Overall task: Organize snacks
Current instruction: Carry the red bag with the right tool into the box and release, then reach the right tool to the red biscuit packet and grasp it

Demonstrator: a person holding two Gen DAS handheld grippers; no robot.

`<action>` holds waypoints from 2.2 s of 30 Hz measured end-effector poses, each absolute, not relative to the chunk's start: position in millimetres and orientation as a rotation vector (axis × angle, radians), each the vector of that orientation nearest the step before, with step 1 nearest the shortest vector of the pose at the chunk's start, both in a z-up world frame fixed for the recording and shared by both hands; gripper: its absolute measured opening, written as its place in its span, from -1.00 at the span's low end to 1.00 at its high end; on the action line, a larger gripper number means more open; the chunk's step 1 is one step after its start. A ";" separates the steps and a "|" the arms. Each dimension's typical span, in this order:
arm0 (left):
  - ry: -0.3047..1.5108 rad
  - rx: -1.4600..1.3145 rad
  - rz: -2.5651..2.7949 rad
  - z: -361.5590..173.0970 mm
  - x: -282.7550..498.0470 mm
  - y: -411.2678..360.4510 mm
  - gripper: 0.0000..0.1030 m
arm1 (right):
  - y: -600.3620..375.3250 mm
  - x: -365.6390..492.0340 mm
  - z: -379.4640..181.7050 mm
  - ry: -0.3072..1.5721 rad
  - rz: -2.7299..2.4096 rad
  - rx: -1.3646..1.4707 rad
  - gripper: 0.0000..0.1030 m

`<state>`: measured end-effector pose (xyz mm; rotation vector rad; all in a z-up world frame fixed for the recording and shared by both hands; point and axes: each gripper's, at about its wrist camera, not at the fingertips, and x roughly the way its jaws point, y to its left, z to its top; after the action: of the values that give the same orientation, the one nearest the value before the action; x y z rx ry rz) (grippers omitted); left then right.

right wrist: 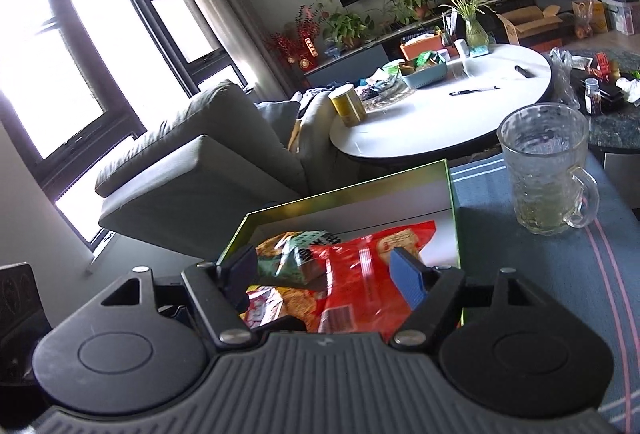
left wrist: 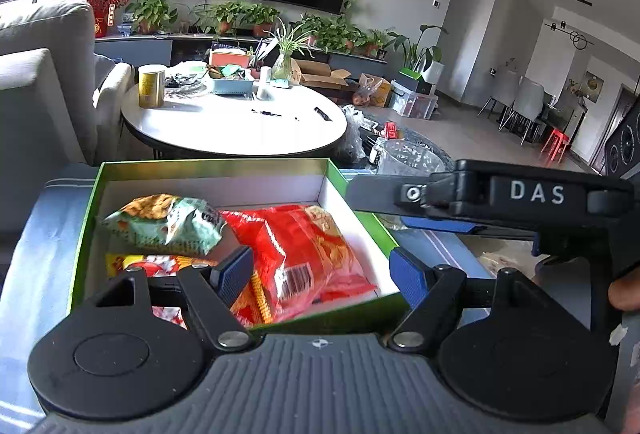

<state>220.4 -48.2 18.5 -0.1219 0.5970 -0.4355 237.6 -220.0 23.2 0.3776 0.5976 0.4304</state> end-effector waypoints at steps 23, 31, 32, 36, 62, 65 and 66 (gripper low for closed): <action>0.712 -0.161 -0.432 -20.1 136.3 -10.7 0.42 | -201.7 160.4 -6.7 0.711 0.456 0.417 0.13; 0.767 -0.114 -0.433 -42.6 139.6 -22.2 0.38 | -199.3 153.6 -19.0 0.755 0.454 0.433 0.13; 0.773 -0.119 -0.440 -45.1 140.1 -22.1 0.23 | -199.5 153.5 -19.8 0.757 0.455 0.435 0.13; 0.801 -0.148 -0.459 -50.6 142.6 -17.7 -0.20 | -199.4 153.3 -25.1 0.769 0.453 0.444 0.13; 0.737 -0.105 -0.445 -40.4 150.2 -1.6 0.13 | -181.8 164.3 -47.1 0.924 0.249 0.502 0.31; 0.757 -0.102 -0.444 -46.0 158.7 -6.6 0.09 | -183.1 169.9 -45.5 0.949 0.246 0.544 0.33; 0.759 -0.102 -0.444 -47.5 160.2 -6.8 -0.08 | -183.8 171.6 -45.6 0.956 0.253 0.559 0.33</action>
<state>160.2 -6.8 -47.5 -0.1017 0.7585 -0.4441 171.6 -183.8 -45.6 0.5593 0.9561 0.2531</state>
